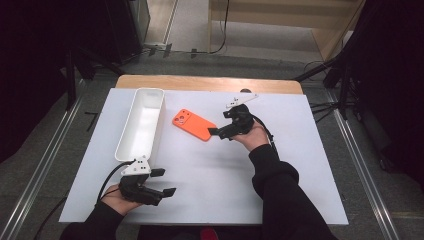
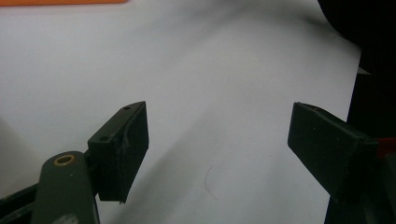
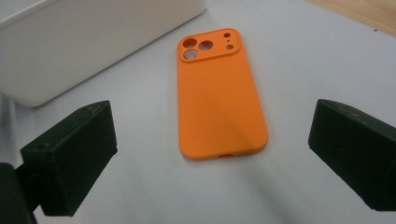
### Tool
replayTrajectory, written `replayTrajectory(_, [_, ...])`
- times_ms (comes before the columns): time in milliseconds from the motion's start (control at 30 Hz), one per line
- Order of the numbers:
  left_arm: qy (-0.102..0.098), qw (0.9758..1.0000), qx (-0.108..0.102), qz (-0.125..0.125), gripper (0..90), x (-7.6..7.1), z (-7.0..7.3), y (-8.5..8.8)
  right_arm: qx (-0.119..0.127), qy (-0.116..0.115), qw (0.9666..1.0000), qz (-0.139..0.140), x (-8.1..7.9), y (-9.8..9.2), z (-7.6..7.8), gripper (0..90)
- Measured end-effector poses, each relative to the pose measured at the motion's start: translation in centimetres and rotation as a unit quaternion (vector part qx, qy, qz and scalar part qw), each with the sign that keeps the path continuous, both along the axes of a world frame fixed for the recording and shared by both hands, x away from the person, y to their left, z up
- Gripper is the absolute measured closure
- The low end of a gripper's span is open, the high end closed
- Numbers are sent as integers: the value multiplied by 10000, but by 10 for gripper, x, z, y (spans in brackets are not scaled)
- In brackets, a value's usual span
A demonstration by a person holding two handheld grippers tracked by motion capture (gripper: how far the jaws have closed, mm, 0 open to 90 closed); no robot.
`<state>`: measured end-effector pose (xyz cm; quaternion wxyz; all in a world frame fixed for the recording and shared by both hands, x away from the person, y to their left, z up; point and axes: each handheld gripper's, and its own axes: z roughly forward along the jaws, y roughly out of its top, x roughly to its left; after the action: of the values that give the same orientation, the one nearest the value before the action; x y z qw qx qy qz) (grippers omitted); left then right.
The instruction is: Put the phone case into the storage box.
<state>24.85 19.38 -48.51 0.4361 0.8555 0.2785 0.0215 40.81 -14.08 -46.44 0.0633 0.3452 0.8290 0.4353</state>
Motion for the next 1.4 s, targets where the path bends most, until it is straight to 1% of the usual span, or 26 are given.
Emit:
replayTrajectory(300, [5,10000,-6,10,209,1,0,0,-57,22,10000,33,12,12,-1,0])
replayTrajectory(333, [6,10000,-6,5,209,1,0,0,-62,3,10000,14,13,14,-1,0])
replayTrajectory(533, [15,10000,-10,-8,209,0,0,0,-37,-55,9999,104,19,24,-3,0])
replayTrajectory(567, [17,10000,-18,-7,209,1,0,0,-42,-22,9999,98,19,26,-3,0])
replayTrajectory(700, [21,10000,-10,-18,209,1,0,0,-50,-9,9999,127,23,29,-6,0])
replayTrajectory(800, [18,10000,-7,-27,209,1,0,0,4,17,9999,134,26,32,-8,0])
replayTrajectory(900, [19,10000,-3,-32,209,1,0,0,-2,41,9999,146,29,35,-9,0])
replayTrajectory(933, [21,10000,-1,-36,209,1,0,0,16,83,9999,140,30,37,-10,0])
replayTrajectory(1200, [19,10000,-7,-47,209,1,0,0,-24,73,9998,156,39,46,-12,0])
replayTrajectory(1300, [19,10000,-5,-53,209,1,0,0,-62,-9,9999,113,40,47,-13,2])
replayTrajectory(1333, [23,10000,1,-55,209,1,-1,0,-88,-14,9999,70,40,47,-14,37])
replayTrajectory(1367, [21,10000,8,-64,209,1,-1,0,-70,-65,9999,56,40,47,-14,45])
replayTrajectory(1400, [20,10000,15,-73,209,1,-1,-1,-60,-67,9999,55,41,47,-15,45])
